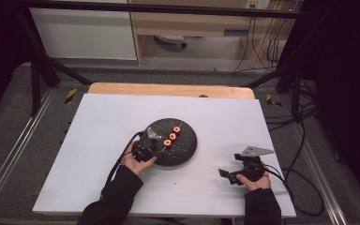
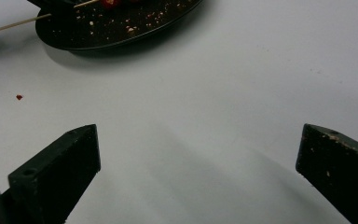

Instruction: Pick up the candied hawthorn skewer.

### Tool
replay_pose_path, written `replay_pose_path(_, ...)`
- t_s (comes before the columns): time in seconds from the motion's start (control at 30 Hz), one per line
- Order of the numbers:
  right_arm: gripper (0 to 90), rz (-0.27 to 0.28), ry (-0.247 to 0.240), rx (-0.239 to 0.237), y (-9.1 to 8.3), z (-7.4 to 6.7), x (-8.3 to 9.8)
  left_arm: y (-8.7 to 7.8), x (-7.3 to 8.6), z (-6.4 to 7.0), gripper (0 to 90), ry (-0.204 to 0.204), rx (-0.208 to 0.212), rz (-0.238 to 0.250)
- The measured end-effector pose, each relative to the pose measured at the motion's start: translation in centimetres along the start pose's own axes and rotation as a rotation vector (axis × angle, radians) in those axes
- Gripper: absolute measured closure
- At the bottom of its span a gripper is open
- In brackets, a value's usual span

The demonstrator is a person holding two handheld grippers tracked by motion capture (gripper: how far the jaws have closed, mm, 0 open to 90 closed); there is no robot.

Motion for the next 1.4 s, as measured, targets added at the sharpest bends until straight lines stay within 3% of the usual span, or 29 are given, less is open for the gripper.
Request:
replay_pose_path(0.33, 0.7, -0.005, 0.004, -0.003, 0.0, -0.1, 0.0, 0.2, 0.0, 0.4, 81.9, -0.009, 0.004, -0.014)
replay_pose_path(0.6, 0.7, -0.003, 0.005, -0.002, 0.1, -0.1, 0.1, 0.0, 0.1, 0.6, 87.5, -0.016, -0.001, -0.008)
replay_pose_path(1.03, 0.7, -0.001, 0.014, -0.001, 0.0, -0.1, 0.0, -2.7, -0.1, 0.4, 88.0, -0.031, 0.020, 0.119)
replay_pose_path(1.4, 0.6, 0.011, 0.020, -0.010, 0.2, -0.8, -0.7, -5.5, 1.7, -0.6, 88.0, -0.045, 0.031, 0.225)
Point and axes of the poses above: each handheld gripper's, and its own axes: y roughly forward along the jaws, x roughly out of its underside, z roughly to its right, the point moved 9 cm from there along y, roughly forward along the jaws, and after that the axes turned 6 degrees about z, right-handed, at the moved point
